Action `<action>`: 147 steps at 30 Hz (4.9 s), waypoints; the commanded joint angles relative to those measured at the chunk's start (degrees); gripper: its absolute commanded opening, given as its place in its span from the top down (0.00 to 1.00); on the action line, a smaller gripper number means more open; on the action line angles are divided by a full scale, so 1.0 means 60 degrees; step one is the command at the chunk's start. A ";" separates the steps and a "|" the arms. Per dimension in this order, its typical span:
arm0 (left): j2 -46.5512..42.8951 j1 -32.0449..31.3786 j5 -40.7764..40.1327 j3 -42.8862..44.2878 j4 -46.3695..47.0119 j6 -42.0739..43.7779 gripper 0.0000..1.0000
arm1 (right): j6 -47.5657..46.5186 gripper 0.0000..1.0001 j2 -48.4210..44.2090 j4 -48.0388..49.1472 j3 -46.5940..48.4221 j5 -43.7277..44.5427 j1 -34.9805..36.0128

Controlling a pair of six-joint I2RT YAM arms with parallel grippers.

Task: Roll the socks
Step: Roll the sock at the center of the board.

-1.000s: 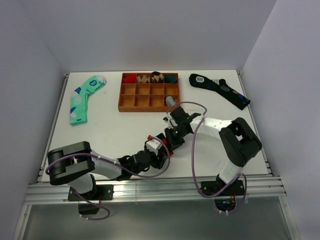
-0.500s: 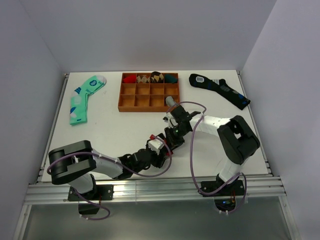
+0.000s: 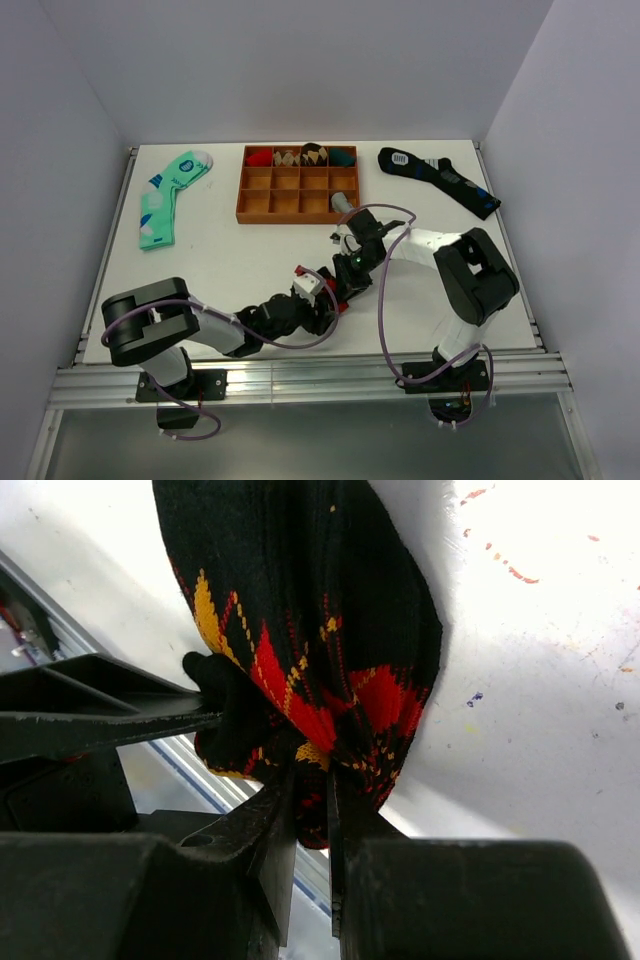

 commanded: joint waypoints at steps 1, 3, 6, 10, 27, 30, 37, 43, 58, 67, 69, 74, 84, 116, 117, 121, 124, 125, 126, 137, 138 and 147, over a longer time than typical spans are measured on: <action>0.0310 0.0125 0.0603 -0.0181 0.0187 -0.0677 0.38 | -0.0034 0.99 0.0239 0.0290 0.0119 -0.0714 -0.0117; 0.0441 0.0213 0.0748 -0.0225 0.0259 -0.0882 0.38 | 0.0039 1.00 0.0210 0.0436 0.0061 -0.1094 -0.0190; 0.0427 0.0330 0.0341 -0.0283 0.0070 -0.1043 0.38 | 0.0128 1.00 0.0195 0.0481 0.0046 -0.1271 -0.0336; 0.0018 0.0462 -0.0055 -0.0357 -0.0324 -0.1278 0.37 | 0.0098 1.00 0.0312 0.0378 0.0119 -0.1272 -0.0396; -0.0203 0.0463 -0.0144 -0.0064 -0.1292 -0.0678 0.37 | 0.0654 1.00 0.0430 0.0832 0.0178 -0.2384 -0.0600; -0.0086 0.0404 -0.0100 0.0024 -0.1336 -0.0605 0.37 | 0.0845 1.00 0.0474 0.0934 0.0251 -0.2633 -0.0630; 0.0149 0.0214 -0.0202 0.0170 -0.1410 -0.0517 0.38 | 0.1386 1.00 0.0693 0.1330 0.0163 -0.3015 -0.0835; 0.0134 0.0169 -0.0232 0.0053 -0.1234 -0.0502 0.41 | 0.1768 1.00 0.0767 0.1696 -0.0071 -0.3147 -0.1127; 0.0573 0.0184 0.0455 0.0316 -0.1102 -0.0590 0.69 | 0.2353 1.00 0.0810 0.3174 -0.1433 -0.2971 -0.1567; 0.1071 0.0520 0.1627 0.0507 -0.0926 -0.1160 0.96 | 0.2325 0.95 0.0563 0.3250 -0.1595 -0.2533 -0.1582; 0.1101 0.0754 0.2095 0.0434 -0.0853 -0.1409 0.98 | 0.2296 0.89 0.0387 0.3220 -0.1653 -0.2035 -0.1582; 0.1335 0.1442 0.3194 0.0127 -0.0516 -0.2420 1.00 | 0.2251 0.75 -0.0229 0.3746 -0.2004 -0.1535 -0.1582; 0.2082 0.2161 0.4938 0.0287 -0.0911 -0.4368 1.00 | 0.2237 0.61 -0.1371 0.4538 -0.2605 -0.0906 -0.1582; 0.0501 0.3992 0.7501 0.0361 -0.6990 -0.4955 1.00 | 0.2472 0.54 -0.7773 1.2183 -0.8097 0.3021 0.1464; 0.0413 0.4036 0.7517 0.0390 -0.7252 -0.4941 1.00 | 0.2326 0.53 -0.7831 1.2286 -0.8273 0.3078 0.1552; 0.0237 0.4343 0.7634 0.0522 -0.8261 -0.4473 1.00 | 0.2091 0.52 -0.7409 1.3061 -0.8582 0.3050 0.2005; 0.0222 0.4563 0.7736 0.0537 -0.8689 -0.4193 1.00 | 0.1886 0.53 -0.6722 1.3414 -0.8494 0.3269 0.2474; 0.0222 0.4636 0.7766 0.0551 -0.8690 -0.4194 1.00 | 0.1798 0.53 -0.6603 1.3473 -0.8451 0.3429 0.2838; 0.0295 0.4652 0.7737 0.0609 -0.8980 -0.4165 1.00 | 0.1754 0.53 -0.6485 1.3488 -0.8407 0.3648 0.3016; 0.0676 0.4652 0.7781 0.0639 -0.9188 -0.4150 1.00 | 0.0685 0.52 -0.4963 1.3180 -0.7411 0.5114 0.4658; 0.0676 0.4666 0.7781 0.0654 -0.9231 -0.4150 1.00 | 0.0612 0.52 -0.4830 1.3195 -0.7367 0.5115 0.4716; 0.0822 0.4696 0.7737 0.0698 -0.9276 -0.4135 1.00 | 0.0435 0.52 -0.3702 1.3927 -0.7512 0.5568 0.5185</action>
